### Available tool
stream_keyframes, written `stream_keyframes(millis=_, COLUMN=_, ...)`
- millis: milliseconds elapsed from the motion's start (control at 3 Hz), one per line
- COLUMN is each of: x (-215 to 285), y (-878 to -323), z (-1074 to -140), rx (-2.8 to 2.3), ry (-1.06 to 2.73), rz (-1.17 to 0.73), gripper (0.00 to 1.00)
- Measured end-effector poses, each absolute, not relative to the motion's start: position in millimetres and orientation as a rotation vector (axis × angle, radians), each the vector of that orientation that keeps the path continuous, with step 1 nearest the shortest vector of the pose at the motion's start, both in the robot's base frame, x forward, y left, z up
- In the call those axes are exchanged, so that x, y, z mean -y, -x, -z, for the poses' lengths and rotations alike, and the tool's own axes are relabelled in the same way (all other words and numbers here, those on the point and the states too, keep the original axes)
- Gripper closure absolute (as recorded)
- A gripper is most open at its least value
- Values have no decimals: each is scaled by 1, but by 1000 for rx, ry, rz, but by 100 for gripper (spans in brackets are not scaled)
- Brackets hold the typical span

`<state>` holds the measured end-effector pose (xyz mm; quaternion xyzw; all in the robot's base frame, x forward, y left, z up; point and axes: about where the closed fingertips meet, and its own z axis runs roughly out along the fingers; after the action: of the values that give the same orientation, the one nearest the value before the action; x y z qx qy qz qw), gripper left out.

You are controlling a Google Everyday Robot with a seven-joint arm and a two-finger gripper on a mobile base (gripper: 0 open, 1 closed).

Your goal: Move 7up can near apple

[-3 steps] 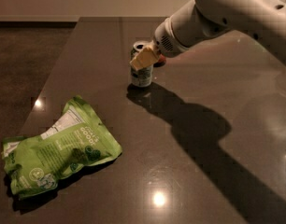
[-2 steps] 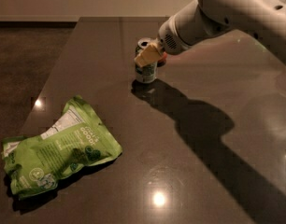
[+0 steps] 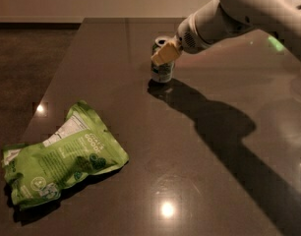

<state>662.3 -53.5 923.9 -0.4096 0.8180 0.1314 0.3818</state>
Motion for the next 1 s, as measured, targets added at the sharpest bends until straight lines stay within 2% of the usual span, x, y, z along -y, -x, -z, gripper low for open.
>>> stream_keyframes(millis=667, x=75, y=-679, z=-917, rx=-2112, ry=1055, rz=-309, gripper=100)
stream_keyframes(millis=1000, x=84, y=-685, z=-914, rx=-2132, ry=1051, rz=-291, gripper=82)
